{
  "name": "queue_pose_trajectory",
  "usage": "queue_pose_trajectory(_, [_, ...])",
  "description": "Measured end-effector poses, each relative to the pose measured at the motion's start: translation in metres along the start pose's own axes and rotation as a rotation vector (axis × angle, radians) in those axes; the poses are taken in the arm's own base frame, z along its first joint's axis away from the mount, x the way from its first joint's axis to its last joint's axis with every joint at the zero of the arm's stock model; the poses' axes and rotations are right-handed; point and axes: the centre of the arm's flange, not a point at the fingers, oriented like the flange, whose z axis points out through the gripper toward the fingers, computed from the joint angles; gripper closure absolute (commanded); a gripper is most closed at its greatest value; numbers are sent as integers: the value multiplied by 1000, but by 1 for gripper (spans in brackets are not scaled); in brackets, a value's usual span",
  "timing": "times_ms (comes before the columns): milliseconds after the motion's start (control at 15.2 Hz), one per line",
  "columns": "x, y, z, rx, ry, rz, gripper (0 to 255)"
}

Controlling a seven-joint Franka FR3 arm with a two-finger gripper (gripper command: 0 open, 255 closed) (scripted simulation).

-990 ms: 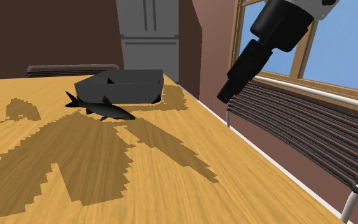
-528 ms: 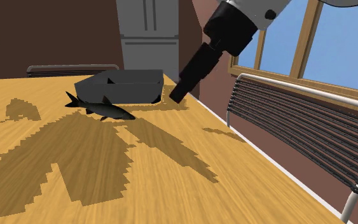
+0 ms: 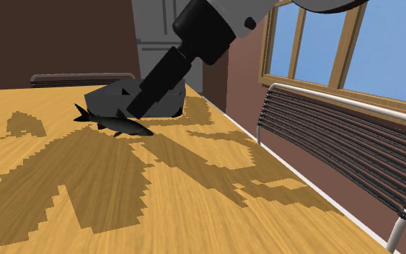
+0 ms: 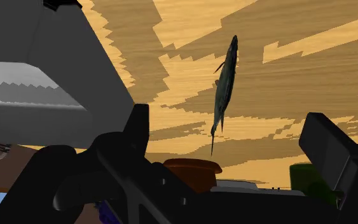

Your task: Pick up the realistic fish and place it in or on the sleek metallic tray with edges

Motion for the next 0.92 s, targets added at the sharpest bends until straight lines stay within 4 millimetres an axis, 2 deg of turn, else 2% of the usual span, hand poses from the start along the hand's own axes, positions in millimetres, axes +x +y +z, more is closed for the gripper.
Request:
queue_pose_trajectory(132, [8,-2,9,12,14,-26,0])
queue_pose_trajectory(528, [10,-3,41,16,18,-35,0])
queue_pose_trajectory(924, [10,-3,45,15,18,-35,0])
